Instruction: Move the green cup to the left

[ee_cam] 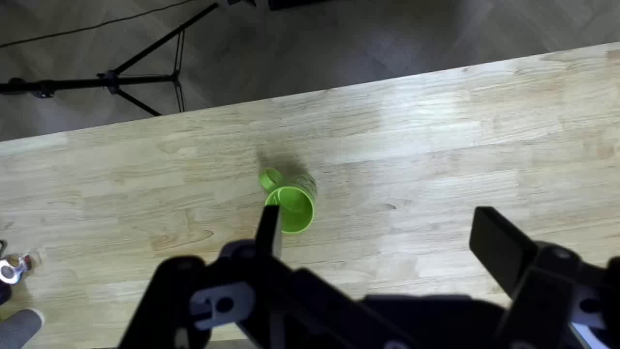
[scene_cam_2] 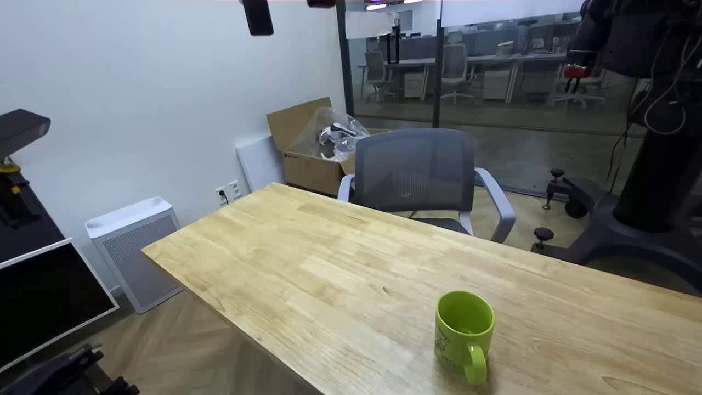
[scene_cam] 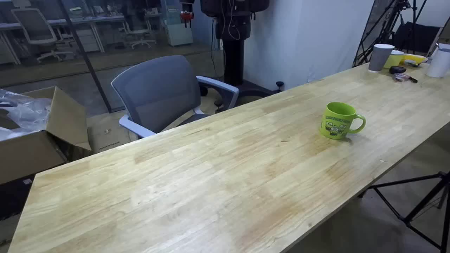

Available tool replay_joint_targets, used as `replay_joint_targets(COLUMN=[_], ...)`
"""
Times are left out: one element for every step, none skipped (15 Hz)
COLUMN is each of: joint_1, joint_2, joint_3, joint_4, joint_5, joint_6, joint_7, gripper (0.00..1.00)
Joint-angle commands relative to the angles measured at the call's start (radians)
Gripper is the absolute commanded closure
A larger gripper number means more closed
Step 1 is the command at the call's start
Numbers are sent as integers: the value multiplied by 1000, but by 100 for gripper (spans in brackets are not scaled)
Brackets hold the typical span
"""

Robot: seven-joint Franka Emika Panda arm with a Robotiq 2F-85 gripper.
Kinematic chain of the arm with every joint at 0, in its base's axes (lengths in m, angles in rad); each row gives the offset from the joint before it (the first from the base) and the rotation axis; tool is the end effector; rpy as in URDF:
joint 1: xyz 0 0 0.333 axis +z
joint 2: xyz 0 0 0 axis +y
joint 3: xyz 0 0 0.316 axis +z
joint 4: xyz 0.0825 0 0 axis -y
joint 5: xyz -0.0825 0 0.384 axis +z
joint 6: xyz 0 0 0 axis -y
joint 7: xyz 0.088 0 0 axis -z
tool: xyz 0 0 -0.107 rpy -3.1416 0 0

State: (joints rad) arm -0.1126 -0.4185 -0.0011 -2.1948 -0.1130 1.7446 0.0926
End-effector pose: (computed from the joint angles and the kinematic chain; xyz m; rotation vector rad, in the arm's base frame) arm 0.4205 -0.0583 0.5485 3.0181 -0.2798 -0.0498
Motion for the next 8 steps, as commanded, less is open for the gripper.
replay_joint_targets(joint_1=[14,14,19,21,22,25,26,27], joint_2=[1,1,3,3,3,1,0,-2], joint_3=[-12,-12,-16,-17,-17,-16,-15,-15], joint_4=[2,2,6,6,7,7,6,6], joint_5=[-5,-5,3,2,0,-3,-4,-5], joint_6=[0,2,-13,-19,-24,-30,-34,-35], joint_7=[4,4,-13,-15,-20,-26,-29,-32], gripper=[0,0,0,0,0,0,0,0])
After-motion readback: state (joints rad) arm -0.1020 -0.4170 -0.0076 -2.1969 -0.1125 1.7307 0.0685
